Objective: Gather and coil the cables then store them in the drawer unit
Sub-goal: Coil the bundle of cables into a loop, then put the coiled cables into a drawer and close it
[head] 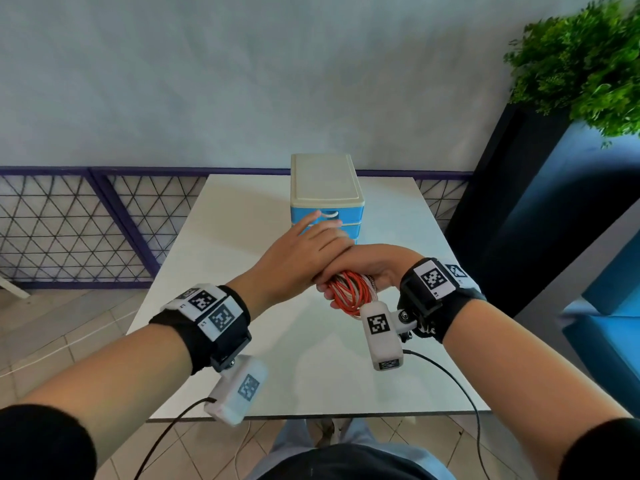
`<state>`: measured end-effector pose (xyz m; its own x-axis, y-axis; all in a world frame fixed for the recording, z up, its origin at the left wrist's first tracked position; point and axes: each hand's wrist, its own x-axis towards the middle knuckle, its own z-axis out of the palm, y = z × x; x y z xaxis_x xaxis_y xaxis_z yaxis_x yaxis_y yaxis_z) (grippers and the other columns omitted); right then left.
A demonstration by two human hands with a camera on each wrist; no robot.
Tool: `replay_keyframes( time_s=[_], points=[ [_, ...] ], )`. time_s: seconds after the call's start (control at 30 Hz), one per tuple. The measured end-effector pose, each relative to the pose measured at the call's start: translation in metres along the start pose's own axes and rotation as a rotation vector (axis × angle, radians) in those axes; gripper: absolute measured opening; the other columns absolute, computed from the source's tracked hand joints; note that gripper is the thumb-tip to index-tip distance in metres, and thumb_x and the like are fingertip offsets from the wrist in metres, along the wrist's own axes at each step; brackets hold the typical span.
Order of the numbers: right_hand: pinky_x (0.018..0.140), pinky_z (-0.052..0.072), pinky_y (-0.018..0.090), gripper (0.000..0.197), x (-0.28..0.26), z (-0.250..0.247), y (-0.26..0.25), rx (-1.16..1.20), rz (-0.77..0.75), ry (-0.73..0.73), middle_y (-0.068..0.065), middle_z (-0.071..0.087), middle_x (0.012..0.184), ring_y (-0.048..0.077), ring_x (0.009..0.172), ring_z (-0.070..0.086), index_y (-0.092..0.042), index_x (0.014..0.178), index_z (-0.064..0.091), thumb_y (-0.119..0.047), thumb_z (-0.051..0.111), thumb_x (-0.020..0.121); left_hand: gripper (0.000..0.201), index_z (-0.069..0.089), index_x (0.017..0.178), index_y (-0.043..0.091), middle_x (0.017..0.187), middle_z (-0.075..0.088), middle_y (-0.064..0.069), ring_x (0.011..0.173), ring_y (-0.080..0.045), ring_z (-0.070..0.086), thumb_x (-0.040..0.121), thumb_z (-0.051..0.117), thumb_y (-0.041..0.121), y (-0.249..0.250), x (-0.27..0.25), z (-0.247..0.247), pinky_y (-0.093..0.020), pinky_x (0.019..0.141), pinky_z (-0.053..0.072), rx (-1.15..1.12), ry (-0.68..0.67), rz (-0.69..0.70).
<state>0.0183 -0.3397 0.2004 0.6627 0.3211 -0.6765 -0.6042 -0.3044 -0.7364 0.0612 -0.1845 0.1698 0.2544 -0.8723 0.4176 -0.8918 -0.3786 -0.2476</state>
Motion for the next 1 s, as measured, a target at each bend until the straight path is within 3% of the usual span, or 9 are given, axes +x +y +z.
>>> replay_keyframes(
  time_s=[0.1,0.23,0.33,0.43,0.5,0.6,0.7,0.83,1.0],
  points=[
    [0.067,0.058,0.029,0.014,-0.002,0.000,0.001,-0.017,0.035,-0.036,0.005,0.066,0.067,0.014,0.062,0.066,-0.005,0.079,0.061,-0.010,0.058,0.091,0.029,0.055,0.113,0.014,0.102,0.063,-0.004,0.092,-0.023,0.060,0.084,0.055,0.018,0.002,0.003,0.000,-0.039,0.083,0.051,-0.154,-0.029,-0.017],
    [0.079,0.059,0.033,0.020,0.000,-0.005,0.000,-0.144,-0.005,0.003,0.011,0.072,0.094,0.020,0.084,0.071,-0.001,0.103,0.062,-0.015,0.063,0.089,0.021,0.057,0.096,0.013,0.087,0.063,-0.005,0.074,-0.023,0.060,0.079,0.065,0.022,0.006,0.004,0.007,-0.033,0.054,0.048,-0.156,-0.092,-0.080],
    [0.089,0.053,0.038,0.059,0.003,-0.004,0.000,-0.624,-0.117,0.325,0.008,0.065,0.114,0.028,0.106,0.064,-0.012,0.121,0.055,-0.041,0.077,0.074,0.026,0.054,0.094,0.011,0.089,0.063,-0.008,0.077,-0.029,0.062,0.076,0.068,0.024,0.004,0.005,0.013,-0.035,0.056,0.047,-0.109,-0.216,-0.191],
    [0.099,0.041,0.042,0.100,0.006,0.016,0.015,-1.134,-0.123,0.692,0.005,0.051,0.129,0.027,0.121,0.048,-0.014,0.138,0.034,-0.068,0.071,0.063,0.035,0.051,0.107,0.013,0.102,0.062,-0.006,0.089,-0.029,0.061,0.078,0.064,0.029,-0.004,0.004,0.019,-0.036,0.067,0.048,-0.089,-0.335,-0.342],
    [0.107,0.030,0.047,0.110,0.014,0.029,0.033,-1.382,-0.096,0.830,0.007,0.045,0.135,0.028,0.128,0.041,-0.010,0.147,0.018,-0.069,0.066,0.067,0.028,0.050,0.101,0.017,0.100,0.062,-0.002,0.089,-0.026,0.062,0.078,0.061,0.027,-0.007,0.002,0.021,-0.033,0.064,0.047,-0.138,-0.344,-0.381],
    [0.092,0.041,0.041,0.072,0.033,0.019,0.048,-1.363,-0.201,0.965,0.005,0.058,0.121,0.028,0.111,0.057,-0.013,0.144,0.024,-0.040,0.059,0.086,0.022,0.049,0.090,0.022,0.094,0.063,0.002,0.086,-0.022,0.060,0.072,0.062,0.023,-0.007,-0.003,0.022,-0.028,0.060,0.037,-0.284,-0.404,-0.436],
    [0.068,0.041,0.034,0.034,0.041,0.007,0.047,-1.270,-0.307,0.866,0.006,0.066,0.105,0.030,0.091,0.065,-0.017,0.121,0.045,-0.028,0.050,0.090,0.019,0.050,0.086,0.024,0.091,0.064,0.003,0.082,-0.020,0.059,0.071,0.062,0.022,-0.010,-0.003,0.024,-0.027,0.060,0.035,-0.369,-0.441,-0.464],
    [0.071,0.045,0.035,0.029,0.046,-0.011,0.038,-1.270,-0.291,0.769,0.005,0.066,0.102,0.029,0.089,0.064,-0.020,0.114,0.051,-0.031,0.049,0.088,0.019,0.051,0.082,0.024,0.082,0.062,0.004,0.076,-0.020,0.059,0.068,0.063,0.020,-0.021,0.006,0.030,-0.028,0.056,0.037,-0.444,-0.496,-0.521],
    [0.075,0.051,0.036,0.028,0.046,-0.032,0.029,-1.351,-0.299,0.607,0.003,0.067,0.102,0.025,0.088,0.063,-0.022,0.113,0.053,-0.032,0.050,0.087,0.024,0.053,0.080,0.028,0.076,0.065,0.007,0.068,-0.016,0.063,0.066,0.072,0.026,-0.033,0.020,0.030,-0.026,0.055,0.048,-0.676,-0.736,-0.545]
  ],
)
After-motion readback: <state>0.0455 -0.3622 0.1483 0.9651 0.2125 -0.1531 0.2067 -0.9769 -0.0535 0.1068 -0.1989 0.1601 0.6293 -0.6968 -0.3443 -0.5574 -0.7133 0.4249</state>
